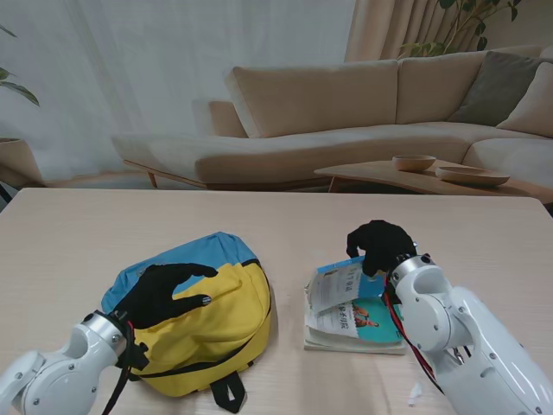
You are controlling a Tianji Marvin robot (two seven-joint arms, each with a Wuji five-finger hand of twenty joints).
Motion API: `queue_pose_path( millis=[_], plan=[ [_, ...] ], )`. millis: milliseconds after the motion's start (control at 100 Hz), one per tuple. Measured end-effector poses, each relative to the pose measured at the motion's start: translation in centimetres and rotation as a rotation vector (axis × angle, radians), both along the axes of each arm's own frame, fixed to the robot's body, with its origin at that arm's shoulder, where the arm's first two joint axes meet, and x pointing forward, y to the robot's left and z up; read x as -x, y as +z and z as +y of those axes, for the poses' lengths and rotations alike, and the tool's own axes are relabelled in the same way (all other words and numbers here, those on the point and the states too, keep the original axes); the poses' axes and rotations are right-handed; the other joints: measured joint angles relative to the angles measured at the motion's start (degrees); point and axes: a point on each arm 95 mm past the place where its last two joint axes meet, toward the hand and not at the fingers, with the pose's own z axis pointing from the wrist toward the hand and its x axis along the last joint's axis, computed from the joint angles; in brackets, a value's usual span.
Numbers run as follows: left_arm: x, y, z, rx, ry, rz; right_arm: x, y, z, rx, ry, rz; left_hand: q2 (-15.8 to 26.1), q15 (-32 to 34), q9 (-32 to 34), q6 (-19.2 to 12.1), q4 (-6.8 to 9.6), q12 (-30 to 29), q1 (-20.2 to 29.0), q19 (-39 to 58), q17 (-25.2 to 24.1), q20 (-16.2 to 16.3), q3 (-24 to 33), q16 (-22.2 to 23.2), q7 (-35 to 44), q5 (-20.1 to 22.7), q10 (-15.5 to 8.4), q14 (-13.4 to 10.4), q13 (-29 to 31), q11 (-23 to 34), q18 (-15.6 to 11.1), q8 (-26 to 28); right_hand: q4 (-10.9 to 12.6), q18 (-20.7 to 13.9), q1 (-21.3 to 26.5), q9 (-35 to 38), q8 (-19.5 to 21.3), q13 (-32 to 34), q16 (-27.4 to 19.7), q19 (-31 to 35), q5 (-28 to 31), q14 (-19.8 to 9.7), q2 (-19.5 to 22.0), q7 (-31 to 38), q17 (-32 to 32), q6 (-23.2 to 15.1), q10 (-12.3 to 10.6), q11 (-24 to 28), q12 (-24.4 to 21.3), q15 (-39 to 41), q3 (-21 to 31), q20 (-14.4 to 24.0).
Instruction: Pack books into the school bag then zip close the school bag
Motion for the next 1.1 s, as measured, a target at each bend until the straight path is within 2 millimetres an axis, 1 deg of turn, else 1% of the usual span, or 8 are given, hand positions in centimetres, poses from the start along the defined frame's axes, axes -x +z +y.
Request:
queue_pose_path(
  millis=[250,390,510,580,780,800,1020,1100],
  plan=[
    [-1.1,-0.4,-1.4,0.026,-0.061,0.022,1.3,2.2,0.5,-0.058,0.033,-0.054,-0.72,0.00,-1.47,0.00,0.00,0.00,-0.74,0.00,0.12,0.12,0.56,0.00,0.14,-0.19,-0.08,-0.01,0.00,-0.25,0.00,0.00,0.41,0.01,0.00,0.41,0.00,0.58,-0.05,2.20,0.01,0.11,-0.16,0.00,1.40,-0.01,0.00,0.00,-0.05,-0.13,0.01,0.34],
    [-2.2,-0.6,-2.4,0.072,-0.102,0.022,2.0,3.2,1.3,-0.086,0.048,-0.077,-3.52,-0.80,-4.92,-0.05,0.00,-0.07,-4.33,-0.59,0.06,0.37,2.61,-0.86,0.60,-5.27,-1.46,-1.27,-0.82,-0.25,-0.09,-0.13,0.55,0.01,0.00,0.41,0.00,0.59,-0.06,2.73,0.01,0.16,-0.17,0.00,1.90,-0.01,0.00,0.00,-0.13,-0.13,0.01,0.76],
    [-3.1,-0.8,-3.5,0.100,-0.119,-0.018,2.4,3.6,2.4,-0.109,0.053,-0.086,-7.05,-1.16,-6.56,-0.01,0.00,-0.07,-8.62,-1.29,-0.11,0.39,8.57,-1.40,0.81,-9.30,-2.14,-1.44,-2.48,0.04,-0.33,-0.74,0.57,0.09,0.01,0.42,0.00,0.59,-0.06,2.77,0.01,0.18,-0.18,0.00,1.96,-0.02,0.00,0.00,-0.15,-0.13,0.01,0.77],
    [-3.4,-0.8,-4.2,0.122,-0.133,-0.024,2.6,3.6,3.2,-0.130,0.053,-0.079,-8.58,-1.49,-7.25,-0.01,0.00,-0.07,-10.52,-1.33,-0.18,0.40,10.89,-1.45,1.00,-9.31,-2.20,-1.47,-2.23,0.25,-0.52,-1.28,0.57,0.40,0.01,0.42,0.00,0.59,-0.06,2.77,0.01,0.26,-0.18,0.00,1.96,-0.02,0.00,0.00,-0.17,-0.13,0.01,0.77],
    [-4.2,-0.8,-5.9,0.161,-0.171,-0.041,3.2,3.5,5.7,-0.180,0.071,-0.067,-10.86,-1.62,-8.63,0.82,-0.56,-0.07,-12.10,-1.96,-0.28,0.40,11.65,-1.48,-0.03,-9.31,-2.79,-2.00,-2.94,0.96,-0.62,-2.80,0.58,0.46,0.51,0.42,0.00,0.59,-0.06,2.79,0.01,0.66,-0.23,0.00,1.97,-0.02,0.01,0.00,-0.34,-0.13,0.01,0.78],
    [-4.2,-0.8,-6.1,0.164,-0.174,-0.041,3.3,3.5,6.0,-0.184,0.073,-0.066,-10.87,-1.62,-8.63,0.83,-1.13,-0.07,-12.10,-1.98,-0.28,0.40,11.66,-1.48,-0.06,-9.31,-2.79,-2.00,-2.94,0.96,-0.62,-2.81,0.58,0.46,0.52,0.42,0.00,0.59,-0.06,2.79,0.01,0.67,-0.23,0.00,1.97,-0.02,0.00,0.00,-0.34,-0.14,0.01,0.78],
    [-4.2,-0.8,-6.9,0.178,-0.207,-0.029,4.0,3.4,8.7,-0.242,0.087,-0.048,-10.87,-1.62,-8.63,1.73,-1.13,-0.07,-12.13,-2.00,-0.29,0.44,12.84,-1.48,0.11,-9.31,-2.79,-2.01,-2.94,1.94,-0.63,-2.88,0.58,0.46,0.78,0.42,0.00,0.59,-0.06,2.80,0.01,0.77,-0.26,0.00,1.97,-0.02,0.03,0.00,-0.40,-0.14,0.01,0.79],
    [-4.2,-0.8,-7.1,0.178,-0.216,-0.032,4.4,3.4,9.6,-0.263,0.093,-0.043,-10.87,-1.62,-8.60,2.34,-1.13,-0.07,-12.13,-2.00,-0.10,0.63,13.65,-1.48,2.23,-9.30,-2.79,-2.01,-2.85,2.33,-0.63,-2.88,0.58,0.46,1.05,0.42,0.00,0.59,-0.06,2.81,0.01,0.79,-0.29,0.00,1.97,-0.02,0.03,0.00,-0.74,-0.14,0.01,0.79]
  ],
)
